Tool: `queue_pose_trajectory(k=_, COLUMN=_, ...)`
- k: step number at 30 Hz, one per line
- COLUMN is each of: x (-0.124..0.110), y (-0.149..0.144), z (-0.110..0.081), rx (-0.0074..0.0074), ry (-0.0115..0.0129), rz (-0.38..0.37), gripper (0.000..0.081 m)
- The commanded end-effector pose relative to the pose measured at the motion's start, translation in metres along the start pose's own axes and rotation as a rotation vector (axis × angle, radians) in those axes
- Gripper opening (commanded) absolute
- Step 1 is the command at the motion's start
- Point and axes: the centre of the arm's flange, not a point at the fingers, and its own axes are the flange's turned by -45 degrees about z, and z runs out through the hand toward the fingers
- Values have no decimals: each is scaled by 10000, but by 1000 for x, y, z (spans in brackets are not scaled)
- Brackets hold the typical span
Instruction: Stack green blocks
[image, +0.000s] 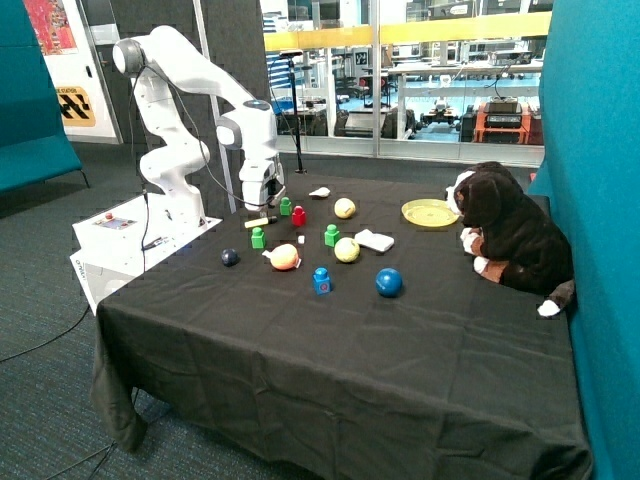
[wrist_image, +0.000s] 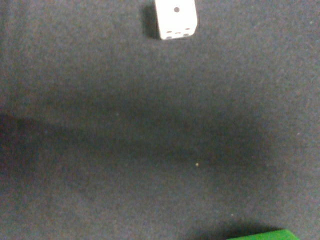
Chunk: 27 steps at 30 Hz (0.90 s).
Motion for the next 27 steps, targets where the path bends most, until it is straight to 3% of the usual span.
queue_pose_trajectory(k=1, x=-14, y=0, z=7, rx=2, ry=9, rz=-114, gripper=445)
queue_pose_trajectory(k=7, x=-24, y=9, z=9, rx=2, ry=9, rz=36, gripper=452)
queue_pose_trajectory(k=18, x=-20, y=22, z=12, rx=2, ry=9, rz=44, gripper=444)
queue_pose_trajectory(k=27, x=-38, y=20, z=24, rx=2, ry=9, rz=-90, gripper=440)
